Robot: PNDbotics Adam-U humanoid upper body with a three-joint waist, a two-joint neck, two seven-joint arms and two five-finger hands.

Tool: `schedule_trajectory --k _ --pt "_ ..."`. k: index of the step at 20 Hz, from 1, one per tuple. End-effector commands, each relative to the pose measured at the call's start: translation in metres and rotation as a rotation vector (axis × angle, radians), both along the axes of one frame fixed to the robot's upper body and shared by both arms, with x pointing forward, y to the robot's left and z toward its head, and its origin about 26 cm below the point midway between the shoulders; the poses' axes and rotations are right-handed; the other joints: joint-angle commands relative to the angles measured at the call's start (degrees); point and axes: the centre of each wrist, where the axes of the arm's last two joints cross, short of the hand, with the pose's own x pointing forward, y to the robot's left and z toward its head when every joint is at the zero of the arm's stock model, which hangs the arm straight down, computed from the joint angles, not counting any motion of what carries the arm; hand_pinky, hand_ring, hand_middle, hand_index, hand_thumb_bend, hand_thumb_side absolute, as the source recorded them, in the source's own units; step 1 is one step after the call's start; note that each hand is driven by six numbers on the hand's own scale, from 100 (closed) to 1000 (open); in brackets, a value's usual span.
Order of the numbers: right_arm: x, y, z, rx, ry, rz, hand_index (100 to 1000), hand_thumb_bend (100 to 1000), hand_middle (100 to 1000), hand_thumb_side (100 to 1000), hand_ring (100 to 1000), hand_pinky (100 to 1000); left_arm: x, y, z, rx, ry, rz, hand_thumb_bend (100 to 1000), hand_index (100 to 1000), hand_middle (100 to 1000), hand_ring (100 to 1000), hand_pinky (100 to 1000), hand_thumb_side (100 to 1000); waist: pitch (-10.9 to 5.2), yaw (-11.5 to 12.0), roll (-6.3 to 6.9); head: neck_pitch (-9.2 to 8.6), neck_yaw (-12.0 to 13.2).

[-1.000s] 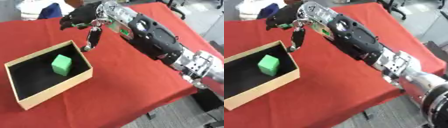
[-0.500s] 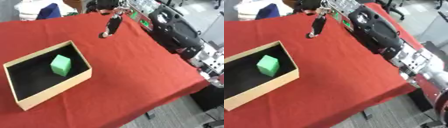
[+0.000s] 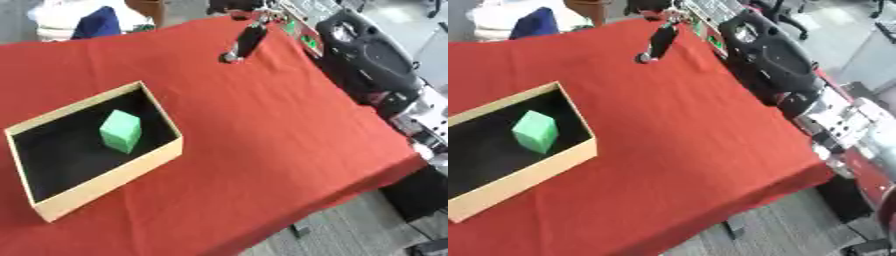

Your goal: Pick up objects on the table and place them in the box.

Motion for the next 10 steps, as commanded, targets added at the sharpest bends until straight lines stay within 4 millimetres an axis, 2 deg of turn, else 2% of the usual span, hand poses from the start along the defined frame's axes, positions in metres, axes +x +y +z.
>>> schedule_trajectory --k 1,10 --pt "-0.005 -0.019 0.016 -0.04 -0.045 -0.056 1000 440 1000 722 942 896 -0.002 0.003 0.01 0.027 -0.032 0.008 100 805 607 641 682 626 -1.05 0.0 0.19 -0.59 0.3" --pt "-0.008 -0.03 0.016 -0.04 -0.067 -0.088 1000 440 1000 664 941 895 -0.003 0.004 0.01 0.028 -0.032 0.011 100 805 607 642 682 624 -1.19 0.0 0.25 -0.6 0.1"
